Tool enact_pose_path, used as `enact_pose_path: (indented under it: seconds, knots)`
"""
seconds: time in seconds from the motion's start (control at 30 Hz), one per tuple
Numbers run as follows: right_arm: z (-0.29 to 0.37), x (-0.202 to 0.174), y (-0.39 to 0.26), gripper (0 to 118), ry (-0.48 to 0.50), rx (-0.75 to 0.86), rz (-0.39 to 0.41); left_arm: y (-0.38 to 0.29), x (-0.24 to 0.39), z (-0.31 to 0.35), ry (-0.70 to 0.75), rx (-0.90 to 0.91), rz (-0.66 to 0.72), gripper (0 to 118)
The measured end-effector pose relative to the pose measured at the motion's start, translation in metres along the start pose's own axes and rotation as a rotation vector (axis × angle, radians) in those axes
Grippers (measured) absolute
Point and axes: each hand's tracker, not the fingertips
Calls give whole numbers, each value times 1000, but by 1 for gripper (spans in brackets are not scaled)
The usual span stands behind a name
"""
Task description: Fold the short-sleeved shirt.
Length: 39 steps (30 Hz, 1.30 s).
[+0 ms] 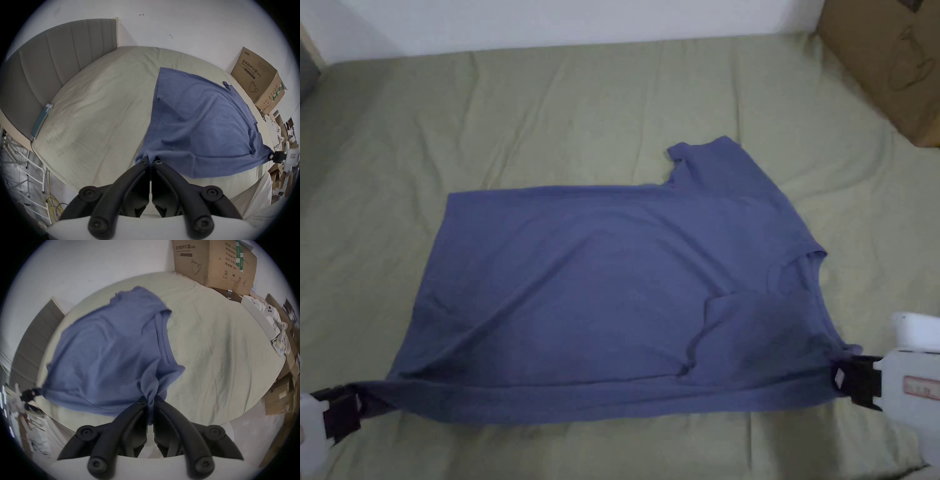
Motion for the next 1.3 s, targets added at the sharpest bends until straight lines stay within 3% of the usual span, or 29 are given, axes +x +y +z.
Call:
enact_pose_path:
  seconds: [0.07,0.37,0.4,0.43,0.47,0.5,0.53,0.57,0.6,0.77,0.8,0.83,0.87,0.9,0.93,0.97,1.17,1.2,1.27,1.3]
  knots:
    - [4,1,20,5,37,37,-34,19,0,-4,35,20,-44,0]
    - [-67,-4,104,5,-6,-9,-109,95,-1,-74,20,-9,-50,0]
    - [-78,-6,108,8,-8,-21,-110,96,0,-85,28,-19,-61,0]
    - [-89,-7,110,24,-17,-53,-110,99,3,-95,34,-31,-77,7]
    - [-93,-8,110,49,-34,-75,-114,100,5,-100,42,-40,-83,28]
    - [-93,-11,110,79,-64,-73,-101,101,7,-101,41,-62,-95,75]
    - [-91,-13,108,83,-76,-68,-91,99,8,-96,59,-81,-106,103]
    - [-85,-12,105,83,-74,-50,-78,98,6,-93,46,-77,-100,111]
    - [-76,-12,103,83,-65,-29,-67,93,2,-86,17,-60,-89,105]
    - [-27,-13,77,83,-42,60,-17,62,-18,-45,-112,-36,52,104]
    - [-19,-14,66,81,-43,60,-21,50,-21,-33,-152,-24,59,99]
    - [-13,-15,55,80,-50,64,-25,37,-20,-22,-163,22,56,83]
    - [-9,-18,41,74,-60,70,-24,26,-19,-15,-152,40,51,55]
    - [-5,-20,28,47,-69,77,-21,16,-16,-10,-137,33,50,13]
    - [-7,-23,15,11,-93,76,-19,6,-14,-7,-112,23,51,1]
    - [-10,-25,7,3,-105,58,-11,0,-14,-6,-113,23,56,0]
    - [-14,-31,-24,3,-56,0,-9,-4,-11,-21,-128,31,92,0]
    - [-14,-31,-24,3,-56,0,-13,4,-9,-27,-90,48,83,20]
    - [-16,-28,-20,3,-53,-2,-26,17,-10,-50,-76,26,68,83]
    - [-15,-27,-19,3,-45,0,-34,21,-10,-62,-75,-8,58,102]
